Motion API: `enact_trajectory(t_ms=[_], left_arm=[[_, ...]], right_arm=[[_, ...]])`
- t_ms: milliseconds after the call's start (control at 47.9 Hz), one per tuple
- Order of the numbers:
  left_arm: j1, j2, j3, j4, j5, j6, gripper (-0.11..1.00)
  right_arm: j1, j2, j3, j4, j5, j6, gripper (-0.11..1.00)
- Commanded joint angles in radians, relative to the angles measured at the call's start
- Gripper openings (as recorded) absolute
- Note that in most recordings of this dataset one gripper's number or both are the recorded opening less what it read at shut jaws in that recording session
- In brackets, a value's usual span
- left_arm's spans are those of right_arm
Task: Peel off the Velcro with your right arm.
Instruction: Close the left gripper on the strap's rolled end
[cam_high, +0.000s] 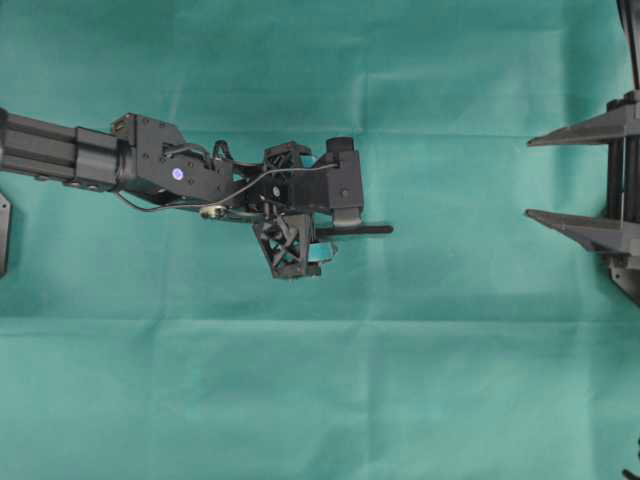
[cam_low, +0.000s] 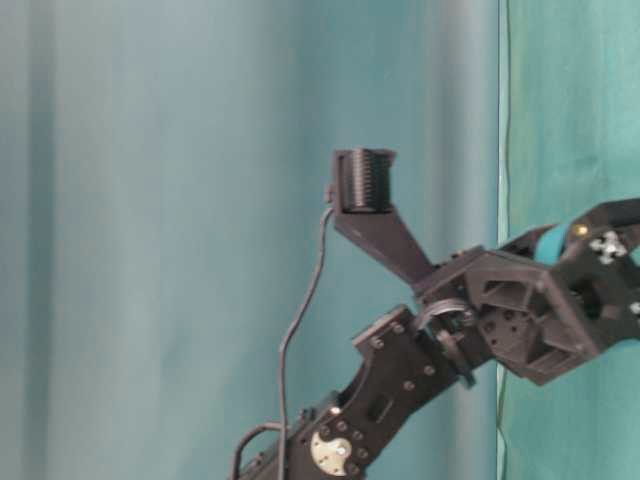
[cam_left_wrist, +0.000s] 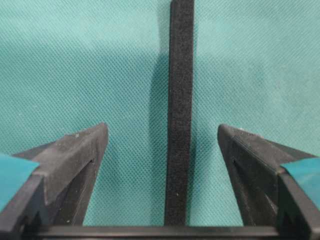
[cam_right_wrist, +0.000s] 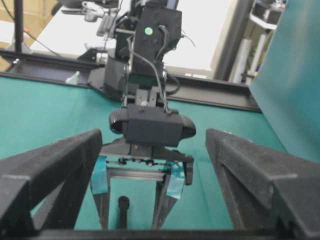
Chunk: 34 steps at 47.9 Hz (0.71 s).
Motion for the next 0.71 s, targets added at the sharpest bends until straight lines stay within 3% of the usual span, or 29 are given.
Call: enact_trajectory(t_ms=[0, 250, 292, 522, 689], left_arm=[[0.002, -0.008, -0.018, 0.0, -0.018, 0.002, 0.89], [0.002, -0.011, -0.017, 0.0, -0.017, 0.002, 0.81], [0.003, -0.014, -0.017, 0.0, -0.014, 0.002, 0.75], [0.002, -0.028, -0.015, 0.0, 0.017, 0.002, 0.13], [0.002, -0.071, -0.014, 0.0, 0.049, 0.002, 0.09]], right_arm=[[-0.003, 0.011, -0.011, 0.0, -0.009, 0.002, 0.66], [-0.003, 0.011, -0.009, 0.0, -0.009, 0.002, 0.65], [-0.003, 0.009, -0.009, 0.0, -0.009, 0.002, 0.65], [-0.002, 0.009, -0.009, -0.002, -0.009, 0.002, 0.65], [-0.002, 0.009, -0.008, 0.0, -0.011, 0.0, 0.65]])
